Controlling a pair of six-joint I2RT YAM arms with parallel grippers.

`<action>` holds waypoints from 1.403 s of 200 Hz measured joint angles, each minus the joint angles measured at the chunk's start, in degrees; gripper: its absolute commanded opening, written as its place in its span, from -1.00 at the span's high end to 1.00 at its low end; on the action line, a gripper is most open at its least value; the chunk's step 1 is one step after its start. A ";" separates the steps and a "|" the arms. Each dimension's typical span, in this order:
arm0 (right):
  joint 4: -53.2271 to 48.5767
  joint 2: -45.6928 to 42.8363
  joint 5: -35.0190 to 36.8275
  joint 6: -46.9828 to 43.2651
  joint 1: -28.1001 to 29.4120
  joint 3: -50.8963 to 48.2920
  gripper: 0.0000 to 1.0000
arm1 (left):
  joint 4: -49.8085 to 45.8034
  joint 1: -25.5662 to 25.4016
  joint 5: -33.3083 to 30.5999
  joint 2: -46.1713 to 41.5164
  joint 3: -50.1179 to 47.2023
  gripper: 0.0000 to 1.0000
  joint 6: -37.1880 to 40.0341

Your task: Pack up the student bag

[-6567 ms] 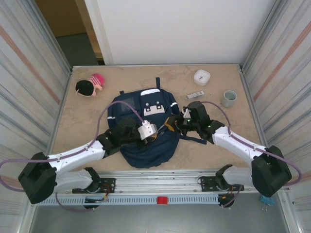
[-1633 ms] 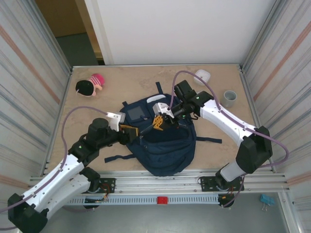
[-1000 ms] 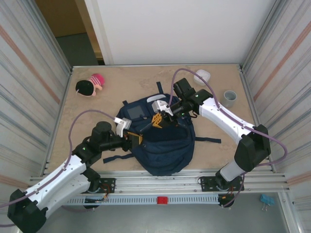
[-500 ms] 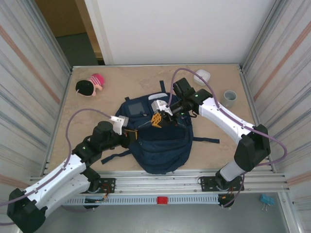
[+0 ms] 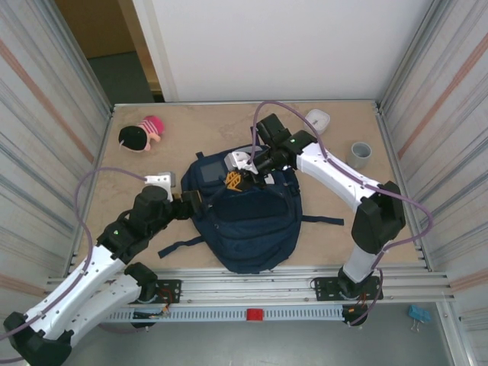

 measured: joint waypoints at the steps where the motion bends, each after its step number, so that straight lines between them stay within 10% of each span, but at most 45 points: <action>1: 0.00 0.13 -0.02 -0.04 0.07 0.13 1.00 | -0.09 0.00 -0.22 -0.02 0.07 -0.40 0.00; 35: -0.66 0.87 -0.28 0.33 0.61 0.83 0.24 | -1.05 0.00 -2.64 0.02 0.48 -0.42 -0.15; 74: 3.39 -5.11 2.36 13.09 1.51 -4.48 -0.09 | -0.02 0.02 -2.27 1.68 1.44 -0.45 -0.17; 177: 22.75 -21.49 22.73 81.40 -15.21 -37.88 -0.07 | 14.56 2.58 8.50 23.15 -3.65 -0.48 -5.44; 280: 36.98 -0.26 24.92 96.87 -16.55 -32.17 -0.02 | 24.76 13.51 14.73 31.54 -7.21 -0.47 -5.16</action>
